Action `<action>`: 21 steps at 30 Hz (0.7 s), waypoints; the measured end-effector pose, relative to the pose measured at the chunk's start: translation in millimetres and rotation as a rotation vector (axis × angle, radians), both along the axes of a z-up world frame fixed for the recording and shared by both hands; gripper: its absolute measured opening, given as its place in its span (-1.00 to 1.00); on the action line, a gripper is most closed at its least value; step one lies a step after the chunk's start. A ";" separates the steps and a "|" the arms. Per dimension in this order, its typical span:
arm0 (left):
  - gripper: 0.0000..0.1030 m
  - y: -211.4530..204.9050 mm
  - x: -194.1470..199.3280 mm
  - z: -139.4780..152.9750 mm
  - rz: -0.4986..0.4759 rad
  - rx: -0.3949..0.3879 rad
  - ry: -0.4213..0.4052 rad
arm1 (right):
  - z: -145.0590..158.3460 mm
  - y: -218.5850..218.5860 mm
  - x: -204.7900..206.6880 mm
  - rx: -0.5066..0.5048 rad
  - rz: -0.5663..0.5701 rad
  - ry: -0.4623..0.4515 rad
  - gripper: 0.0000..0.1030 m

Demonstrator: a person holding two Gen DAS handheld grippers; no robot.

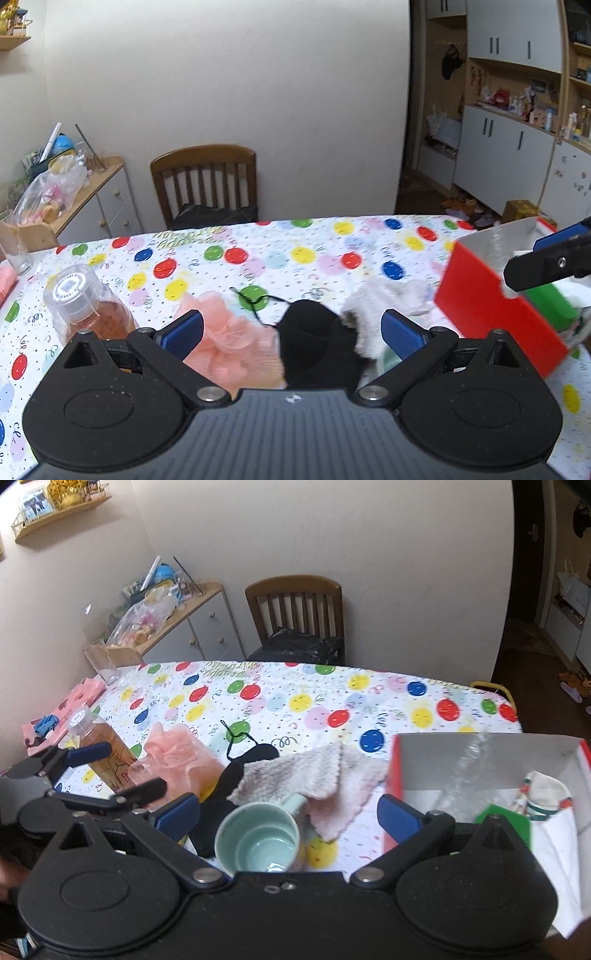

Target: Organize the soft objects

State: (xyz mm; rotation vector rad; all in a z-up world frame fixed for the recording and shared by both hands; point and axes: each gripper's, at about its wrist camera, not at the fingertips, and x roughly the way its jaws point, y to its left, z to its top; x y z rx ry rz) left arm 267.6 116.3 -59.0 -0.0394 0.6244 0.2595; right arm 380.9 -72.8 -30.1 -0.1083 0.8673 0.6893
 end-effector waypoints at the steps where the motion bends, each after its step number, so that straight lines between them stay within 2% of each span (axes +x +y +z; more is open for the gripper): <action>1: 1.00 2.7 3.5 -3.6 0.010 0.013 0.006 | -1.7 5.8 2.7 -0.004 0.000 0.006 0.99; 8: 1.00 19.0 27.5 -24.4 0.084 0.051 0.041 | -20.4 45.9 27.6 -0.034 -0.013 0.063 0.98; 13: 1.00 27.2 41.3 -41.3 0.123 0.047 0.076 | -35.8 69.5 42.0 -0.062 -0.033 0.097 0.96; 21: 1.00 18.1 55.9 -55.2 0.104 0.103 0.098 | -69.8 100.6 67.1 -0.126 -0.086 0.155 0.90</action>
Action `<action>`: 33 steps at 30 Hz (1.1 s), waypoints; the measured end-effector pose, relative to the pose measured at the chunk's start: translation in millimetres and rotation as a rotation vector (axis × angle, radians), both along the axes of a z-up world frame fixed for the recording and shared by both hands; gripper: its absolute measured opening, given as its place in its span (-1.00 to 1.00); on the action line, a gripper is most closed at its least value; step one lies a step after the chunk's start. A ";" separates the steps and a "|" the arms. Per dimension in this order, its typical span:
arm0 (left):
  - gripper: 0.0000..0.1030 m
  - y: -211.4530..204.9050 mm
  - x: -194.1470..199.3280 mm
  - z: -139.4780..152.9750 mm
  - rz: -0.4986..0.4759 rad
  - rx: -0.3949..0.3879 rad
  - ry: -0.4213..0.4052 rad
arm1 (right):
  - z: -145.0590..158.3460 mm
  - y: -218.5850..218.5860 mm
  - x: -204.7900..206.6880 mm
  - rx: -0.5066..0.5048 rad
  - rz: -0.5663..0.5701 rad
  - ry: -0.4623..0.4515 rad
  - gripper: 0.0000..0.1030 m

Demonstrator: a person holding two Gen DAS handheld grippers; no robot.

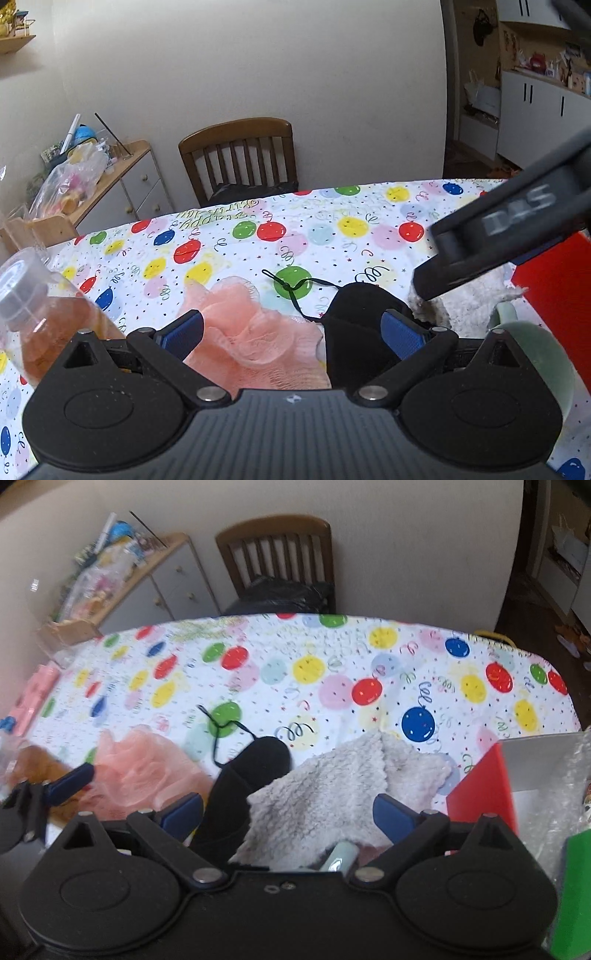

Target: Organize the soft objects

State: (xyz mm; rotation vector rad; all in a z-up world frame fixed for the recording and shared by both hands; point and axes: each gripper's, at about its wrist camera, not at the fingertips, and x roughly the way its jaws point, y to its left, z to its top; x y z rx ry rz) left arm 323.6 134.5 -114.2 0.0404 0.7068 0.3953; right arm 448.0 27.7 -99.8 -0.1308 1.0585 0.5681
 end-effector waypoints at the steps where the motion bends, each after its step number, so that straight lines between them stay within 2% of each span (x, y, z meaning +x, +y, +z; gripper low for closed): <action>1: 1.00 -0.5 1.3 -1.4 0.009 0.007 0.002 | -4.3 2.4 3.1 -0.010 -0.010 0.004 0.90; 4: 0.99 1.3 6.6 -7.3 0.041 0.019 0.015 | -17.5 6.3 13.4 -0.029 -0.042 0.030 0.90; 13: 0.99 5.7 23.0 -27.8 0.046 -0.012 0.073 | -47.9 6.1 39.3 -0.056 -0.115 0.086 0.87; 18: 0.97 11.2 29.3 -31.2 0.061 -0.038 0.076 | -62.0 4.4 52.5 -0.058 -0.155 0.120 0.65; 20: 0.84 13.6 29.4 -31.0 0.071 -0.044 0.069 | -66.2 3.5 54.4 -0.051 -0.161 0.133 0.54; 24: 0.47 20.2 26.5 -29.1 0.102 -0.063 0.058 | -68.5 -0.6 55.3 -0.040 -0.183 0.135 0.07; 25: 0.39 21.9 25.3 -27.9 0.111 -0.069 0.051 | -68.1 -2.1 55.9 -0.036 -0.189 0.135 0.04; 27: 0.06 24.9 23.9 -25.4 0.126 -0.076 0.040 | -67.6 -5.2 56.6 -0.029 -0.199 0.134 -0.19; 30: -0.26 28.5 22.3 -22.5 0.136 -0.088 0.028 | -66.0 -10.3 57.6 -0.013 -0.212 0.135 -0.40; 33: -0.43 30.5 21.0 -21.4 0.133 -0.091 0.026 | -63.1 -13.7 55.3 -0.008 -0.212 0.125 -0.57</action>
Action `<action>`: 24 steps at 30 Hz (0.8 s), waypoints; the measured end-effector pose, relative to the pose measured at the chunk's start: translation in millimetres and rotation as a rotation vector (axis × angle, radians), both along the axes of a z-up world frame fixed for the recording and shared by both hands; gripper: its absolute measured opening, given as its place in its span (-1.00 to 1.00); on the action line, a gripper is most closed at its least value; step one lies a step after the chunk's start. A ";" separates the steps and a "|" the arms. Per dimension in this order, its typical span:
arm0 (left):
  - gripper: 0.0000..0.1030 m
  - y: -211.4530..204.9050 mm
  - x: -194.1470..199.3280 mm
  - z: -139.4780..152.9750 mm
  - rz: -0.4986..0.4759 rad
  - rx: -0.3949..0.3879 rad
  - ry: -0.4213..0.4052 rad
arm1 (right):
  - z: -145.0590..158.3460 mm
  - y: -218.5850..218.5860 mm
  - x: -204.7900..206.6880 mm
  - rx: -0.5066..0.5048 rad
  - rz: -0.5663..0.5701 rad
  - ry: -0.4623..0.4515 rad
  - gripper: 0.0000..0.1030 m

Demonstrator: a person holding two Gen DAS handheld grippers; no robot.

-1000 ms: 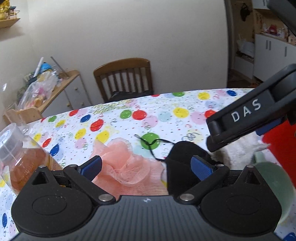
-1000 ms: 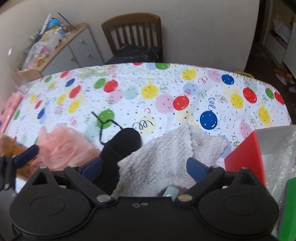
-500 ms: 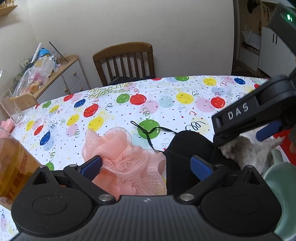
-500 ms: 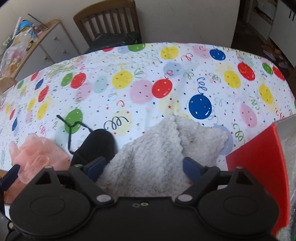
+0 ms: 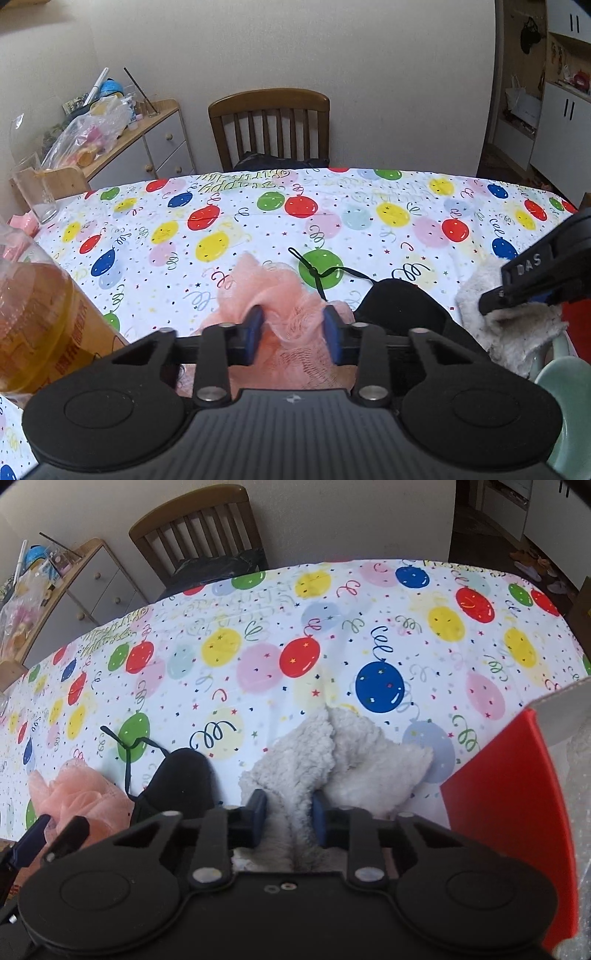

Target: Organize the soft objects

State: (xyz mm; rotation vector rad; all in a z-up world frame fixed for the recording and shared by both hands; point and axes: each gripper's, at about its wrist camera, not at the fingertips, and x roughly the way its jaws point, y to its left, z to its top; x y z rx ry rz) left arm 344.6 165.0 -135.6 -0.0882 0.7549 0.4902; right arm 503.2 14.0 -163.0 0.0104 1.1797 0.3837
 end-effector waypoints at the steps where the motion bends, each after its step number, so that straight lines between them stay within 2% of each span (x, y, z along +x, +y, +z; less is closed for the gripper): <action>1: -0.49 0.5 -1.4 1.0 0.000 -0.001 -0.007 | 1.2 -0.8 -1.3 -0.002 0.001 -0.007 -0.60; 2: -0.60 1.1 -3.4 2.5 0.003 -0.001 -0.018 | 3.6 -2.5 -3.0 -0.002 -0.002 -0.019 -0.66; 6: -0.77 1.8 -7.7 8.3 -0.010 -0.012 -0.039 | 16.2 -9.5 -9.4 0.008 -0.002 -0.064 -0.71; 14: -0.87 -0.6 -17.3 21.5 -0.033 -0.020 -0.067 | 49.8 -30.3 -17.9 0.039 -0.019 -0.152 -0.74; 24: -0.92 -4.2 -38.3 52.8 -0.054 -0.025 -0.139 | 104.8 -58.5 -39.2 0.143 -0.007 -0.230 -0.75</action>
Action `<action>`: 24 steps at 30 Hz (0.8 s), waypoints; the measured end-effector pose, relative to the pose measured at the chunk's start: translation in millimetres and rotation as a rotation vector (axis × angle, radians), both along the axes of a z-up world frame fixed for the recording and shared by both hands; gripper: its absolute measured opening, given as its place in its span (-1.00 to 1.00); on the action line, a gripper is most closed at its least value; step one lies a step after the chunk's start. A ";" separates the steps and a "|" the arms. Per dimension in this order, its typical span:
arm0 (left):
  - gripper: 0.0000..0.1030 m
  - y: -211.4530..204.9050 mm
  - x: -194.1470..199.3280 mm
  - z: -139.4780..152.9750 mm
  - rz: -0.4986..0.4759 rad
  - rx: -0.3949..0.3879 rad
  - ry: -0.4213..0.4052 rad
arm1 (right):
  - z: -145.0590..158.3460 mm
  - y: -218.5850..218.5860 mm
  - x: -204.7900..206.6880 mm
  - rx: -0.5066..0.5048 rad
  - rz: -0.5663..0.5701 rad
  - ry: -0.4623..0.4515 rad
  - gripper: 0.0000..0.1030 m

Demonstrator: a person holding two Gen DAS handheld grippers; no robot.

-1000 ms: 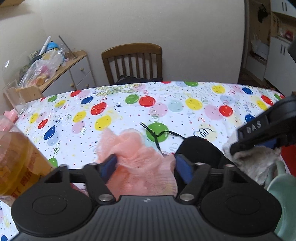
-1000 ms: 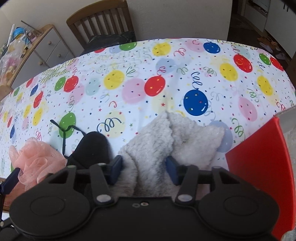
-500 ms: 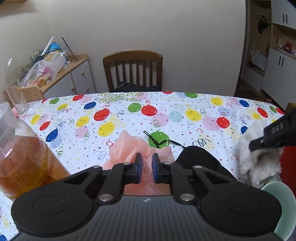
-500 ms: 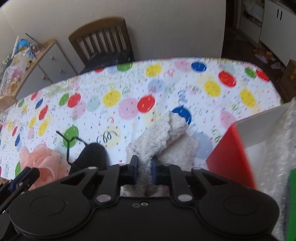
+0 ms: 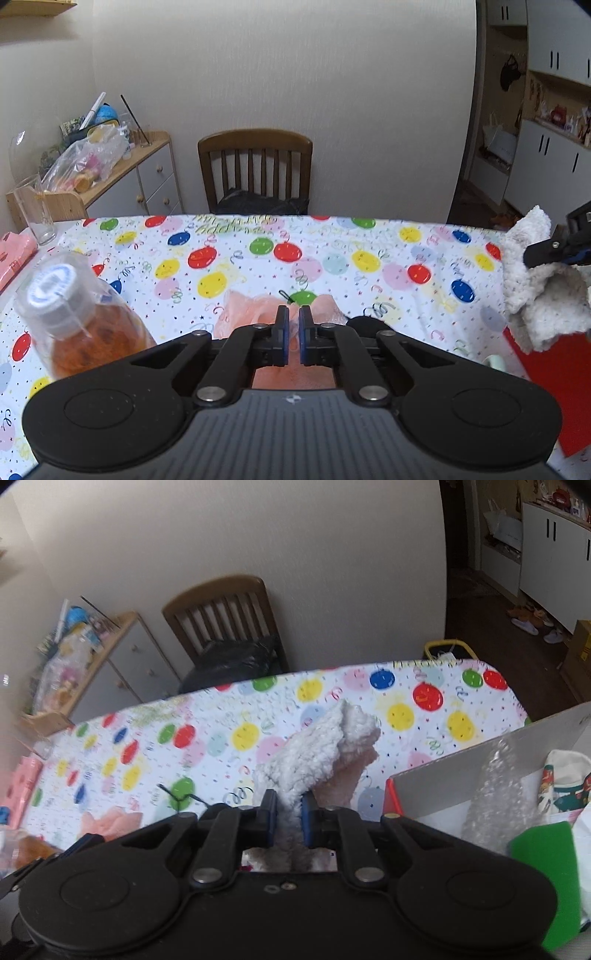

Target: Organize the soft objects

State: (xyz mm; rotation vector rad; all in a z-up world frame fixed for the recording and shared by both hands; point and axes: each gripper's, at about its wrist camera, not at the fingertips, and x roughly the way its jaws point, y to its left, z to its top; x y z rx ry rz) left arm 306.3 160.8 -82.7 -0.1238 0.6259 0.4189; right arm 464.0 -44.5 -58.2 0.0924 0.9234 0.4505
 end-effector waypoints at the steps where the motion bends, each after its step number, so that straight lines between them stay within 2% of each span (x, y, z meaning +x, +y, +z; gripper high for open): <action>1: -0.93 0.4 -1.9 2.8 0.001 -0.006 -0.004 | 5.1 -3.8 -3.4 0.009 0.007 -0.006 -0.75; 7: -0.96 1.7 -17.7 24.9 -0.011 -0.052 -0.038 | 34.2 -32.4 -23.0 0.063 0.022 -0.036 -0.75; 9: -0.95 3.5 -21.0 29.2 -0.053 -0.096 -0.029 | 42.5 -44.0 -29.0 0.079 0.028 -0.045 -0.75; 11: -0.95 2.0 -26.5 32.3 -0.061 -0.102 -0.032 | 48.6 -56.0 -35.1 0.091 0.033 -0.052 -0.75; 19: -0.95 -18.3 -41.1 40.9 -0.097 -0.091 -0.032 | 53.9 -92.9 -58.9 0.112 0.035 -0.063 -0.75; 24: -0.95 -23.0 -47.8 32.6 -0.099 -0.101 -0.002 | 52.2 -111.8 -68.5 0.121 0.031 -0.062 -0.75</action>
